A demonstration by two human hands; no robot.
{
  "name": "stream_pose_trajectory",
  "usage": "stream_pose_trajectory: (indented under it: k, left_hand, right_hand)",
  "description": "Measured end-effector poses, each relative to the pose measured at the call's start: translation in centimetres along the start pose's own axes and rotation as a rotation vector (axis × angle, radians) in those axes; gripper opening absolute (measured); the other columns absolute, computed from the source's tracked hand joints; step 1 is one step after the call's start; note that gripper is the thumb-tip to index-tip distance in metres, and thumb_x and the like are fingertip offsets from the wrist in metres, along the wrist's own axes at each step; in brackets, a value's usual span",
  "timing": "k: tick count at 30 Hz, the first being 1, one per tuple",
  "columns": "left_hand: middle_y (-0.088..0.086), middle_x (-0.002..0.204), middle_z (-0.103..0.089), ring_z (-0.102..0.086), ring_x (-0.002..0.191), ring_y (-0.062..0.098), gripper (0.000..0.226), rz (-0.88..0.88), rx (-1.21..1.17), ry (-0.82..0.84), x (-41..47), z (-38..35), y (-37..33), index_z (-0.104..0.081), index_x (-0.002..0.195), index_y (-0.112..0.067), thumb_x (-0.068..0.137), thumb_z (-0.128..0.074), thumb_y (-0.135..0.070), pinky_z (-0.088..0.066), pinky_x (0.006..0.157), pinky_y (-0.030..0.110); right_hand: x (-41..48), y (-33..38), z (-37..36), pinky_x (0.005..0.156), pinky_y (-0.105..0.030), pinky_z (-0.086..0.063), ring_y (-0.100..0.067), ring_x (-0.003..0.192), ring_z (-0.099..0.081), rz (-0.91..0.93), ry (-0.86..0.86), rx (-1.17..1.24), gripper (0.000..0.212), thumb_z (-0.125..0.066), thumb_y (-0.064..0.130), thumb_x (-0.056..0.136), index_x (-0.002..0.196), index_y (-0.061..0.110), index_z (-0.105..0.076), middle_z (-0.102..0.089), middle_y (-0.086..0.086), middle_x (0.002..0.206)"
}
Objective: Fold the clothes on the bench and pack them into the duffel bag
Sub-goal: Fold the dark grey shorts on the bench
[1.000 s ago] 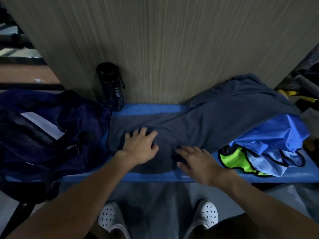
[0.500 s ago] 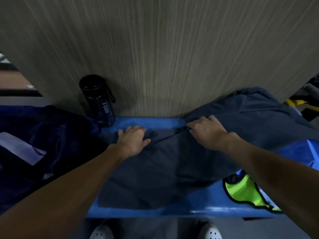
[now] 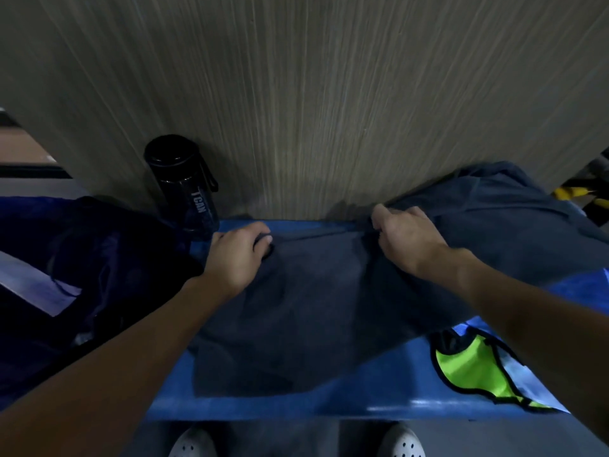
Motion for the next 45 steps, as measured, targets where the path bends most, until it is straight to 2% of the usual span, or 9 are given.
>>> stream_pose_trajectory:
  k: [5,8,11,14,18,25,32,38,45]
  left_hand:
    - [-0.001,0.113,-0.066,-0.061,0.103,0.022,0.019,-0.072,0.041,0.050,-0.6,-0.5,-1.0,-0.067,0.114,-0.018,0.098,-0.060,-0.023,-0.042,0.100,0.044]
    - [-0.007,0.094,-0.062,-0.060,0.088,0.018,0.009,-0.120,0.011,0.049,-1.0,-0.1,-1.2,-0.069,0.099,-0.020,0.097,-0.061,-0.022,-0.046,0.092,0.045]
    - [-0.004,0.111,-0.061,-0.057,0.107,0.021,0.026,-0.122,0.095,0.056,-1.3,-0.1,-0.8,-0.064,0.123,-0.021,0.097,-0.059,-0.017,-0.040,0.101,0.044]
    - [0.002,0.135,-0.047,-0.042,0.126,0.024,0.050,-0.105,0.201,0.067,-2.2,-0.3,-0.4,-0.048,0.144,-0.022,0.095,-0.060,-0.020,-0.030,0.109,0.042]
    - [0.001,0.110,-0.054,-0.053,0.099,0.023,0.028,-0.249,0.206,-0.072,-6.3,1.0,-2.2,-0.062,0.115,-0.018,0.088,-0.063,-0.026,-0.046,0.084,0.042]
    - [-0.013,0.097,-0.052,-0.053,0.087,0.010,0.041,-0.331,0.325,0.223,-14.7,-1.5,-0.7,-0.061,0.097,-0.027,0.084,-0.049,-0.064,-0.045,0.078,0.029]
    - [-0.008,0.078,-0.058,-0.061,0.077,0.019,0.021,-0.378,0.537,0.258,-17.0,-1.4,-1.0,-0.061,0.076,-0.023,0.074,-0.081,-0.027,-0.048,0.064,0.034]
    - [-0.002,0.126,-0.045,-0.046,0.118,0.024,0.047,-0.183,0.683,0.481,-18.1,-1.1,-1.5,-0.046,0.130,-0.027,0.084,-0.051,-0.037,-0.035,0.092,0.038]
    - [-0.004,0.119,-0.056,-0.050,0.114,0.021,0.032,-0.346,0.377,0.259,-10.7,-0.2,-14.9,-0.053,0.125,-0.024,0.095,-0.045,-0.029,-0.039,0.096,0.040]
  right_hand:
    - [-0.6,-0.2,-1.3,0.088,-0.037,-0.030,-0.020,0.088,-0.053,-0.043,0.091,0.034,0.022,-0.044,0.046,0.097,0.097,0.024,-0.046,-0.061,0.003,0.085]
    - [-0.5,-0.2,-1.5,0.088,-0.039,-0.031,-0.024,0.103,-0.055,-0.045,0.038,-0.029,0.031,-0.031,0.039,0.103,0.124,0.026,-0.050,-0.067,-0.002,0.110]
    - [-0.4,0.2,-3.0,0.094,-0.039,-0.029,-0.023,0.115,-0.046,-0.006,0.216,-0.206,0.049,-0.041,0.034,0.101,0.149,0.030,-0.029,-0.055,0.002,0.135]
    - [-0.3,0.7,-2.0,0.088,-0.038,-0.028,-0.022,0.110,-0.046,-0.002,0.117,-0.281,0.036,-0.048,0.023,0.095,0.130,0.029,-0.051,-0.056,0.002,0.121]
    - [-1.3,1.5,0.3,0.083,-0.042,-0.035,-0.031,0.098,-0.051,-0.023,-0.165,-0.141,0.023,-0.059,0.015,0.086,0.109,0.017,-0.061,-0.056,-0.007,0.105]
    - [-10.8,8.4,-6.2,0.095,-0.035,-0.041,-0.017,0.112,-0.048,0.362,0.249,0.161,0.041,-0.060,0.046,0.086,0.120,0.024,-0.060,-0.051,0.004,0.119]
    - [-13.4,11.1,-7.8,0.093,-0.040,-0.046,-0.031,0.106,-0.055,0.273,0.215,0.151,0.019,-0.048,0.021,0.100,0.105,0.010,-0.062,-0.056,-0.011,0.110]
    - [-15.7,10.4,-4.5,0.102,-0.035,-0.036,-0.019,0.123,-0.046,0.197,0.229,0.155,0.034,-0.045,0.042,0.098,0.127,0.026,-0.054,-0.051,0.001,0.126]
    - [-15.6,0.3,6.2,0.086,-0.042,-0.044,-0.031,0.102,-0.058,-0.063,-0.158,0.151,0.018,-0.057,0.028,0.091,0.105,0.021,-0.067,-0.064,-0.005,0.104]
Point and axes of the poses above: each hand's wrist, its own x-axis towards the middle knuckle, its own z-axis out of the back of the hand, y = z × x, the point moved 9 cm from there along x, towards the middle knuckle
